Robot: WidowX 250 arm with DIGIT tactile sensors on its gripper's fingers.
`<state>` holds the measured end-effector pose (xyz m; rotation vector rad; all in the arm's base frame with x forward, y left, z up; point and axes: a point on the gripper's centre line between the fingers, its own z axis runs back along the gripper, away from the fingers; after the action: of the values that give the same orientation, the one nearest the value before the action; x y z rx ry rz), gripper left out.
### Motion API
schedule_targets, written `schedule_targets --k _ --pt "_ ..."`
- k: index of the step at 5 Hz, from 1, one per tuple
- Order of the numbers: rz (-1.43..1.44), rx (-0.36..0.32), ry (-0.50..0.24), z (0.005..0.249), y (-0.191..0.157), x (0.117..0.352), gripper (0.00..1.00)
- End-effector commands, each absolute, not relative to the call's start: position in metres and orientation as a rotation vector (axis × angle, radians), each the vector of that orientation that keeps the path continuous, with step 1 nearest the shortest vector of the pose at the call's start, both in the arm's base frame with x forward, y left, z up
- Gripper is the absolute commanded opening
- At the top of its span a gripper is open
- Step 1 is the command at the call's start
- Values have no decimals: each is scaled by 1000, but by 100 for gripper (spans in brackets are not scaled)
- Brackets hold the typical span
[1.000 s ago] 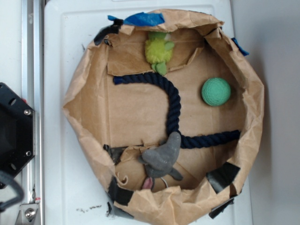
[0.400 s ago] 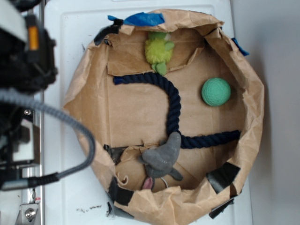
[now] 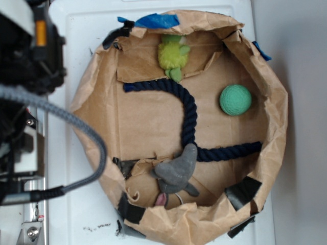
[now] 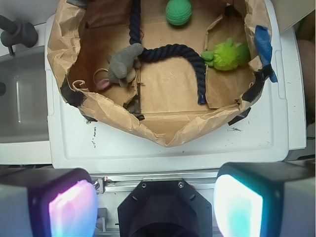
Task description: Grab the green animal.
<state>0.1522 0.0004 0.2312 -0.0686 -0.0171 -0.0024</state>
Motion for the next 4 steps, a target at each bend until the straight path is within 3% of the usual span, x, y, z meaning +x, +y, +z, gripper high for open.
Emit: schedule_targets --k 1,2,3,4 --pt "440 -53 -265 228 -14 225 100" --pt "690 -50 -309 204 -8 259 100" --pt "917 -29 -317 176 21 276 100" --pt "1039 -1 -307 158 40 264 100"
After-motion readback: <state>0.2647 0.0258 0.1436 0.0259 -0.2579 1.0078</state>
